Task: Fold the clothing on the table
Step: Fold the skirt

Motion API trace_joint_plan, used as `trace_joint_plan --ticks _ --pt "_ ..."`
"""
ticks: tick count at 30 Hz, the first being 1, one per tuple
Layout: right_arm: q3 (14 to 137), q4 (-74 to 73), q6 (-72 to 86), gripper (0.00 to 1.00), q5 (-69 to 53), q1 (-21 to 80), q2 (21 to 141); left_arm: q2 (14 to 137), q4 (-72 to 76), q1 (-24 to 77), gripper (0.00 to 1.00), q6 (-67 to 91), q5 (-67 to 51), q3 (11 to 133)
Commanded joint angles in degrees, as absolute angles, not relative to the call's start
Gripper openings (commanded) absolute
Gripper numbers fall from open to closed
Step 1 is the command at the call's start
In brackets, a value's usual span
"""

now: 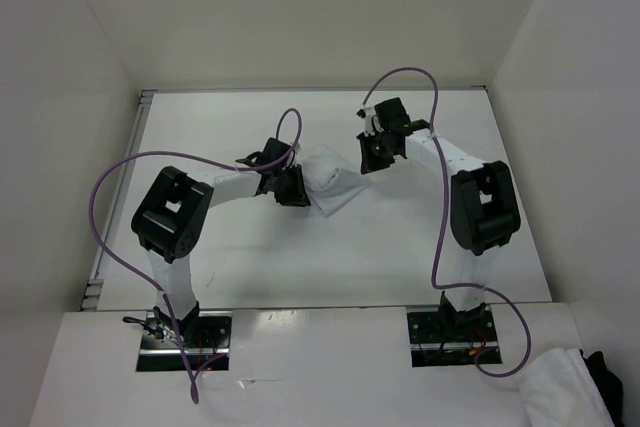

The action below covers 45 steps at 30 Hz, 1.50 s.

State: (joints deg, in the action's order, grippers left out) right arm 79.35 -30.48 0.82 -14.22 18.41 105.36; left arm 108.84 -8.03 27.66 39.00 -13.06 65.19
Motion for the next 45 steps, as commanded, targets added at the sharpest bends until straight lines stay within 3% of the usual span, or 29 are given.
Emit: trace_joint_plan --ticks 1,9,19,30,45 --pt "82.2 -26.7 -0.6 0.0 -18.5 19.2 107.9 107.7 -9.6 27.4 0.28 37.7 -12.4 63.8" --pt "85.9 -25.0 1.6 0.0 -20.5 19.2 112.6 108.7 -9.6 27.4 0.28 37.7 -13.4 64.3" --pt "84.0 -24.3 2.7 0.0 -20.3 19.2 105.1 108.7 -9.1 27.4 0.28 38.2 -13.4 64.3" --pt "91.2 -29.5 1.0 0.0 -26.3 19.7 119.5 109.8 -9.1 27.9 0.28 38.2 -14.8 65.5" --pt "85.4 -39.0 -11.4 0.0 -29.1 25.4 110.9 111.4 -9.1 27.9 0.28 40.0 -17.0 68.3"
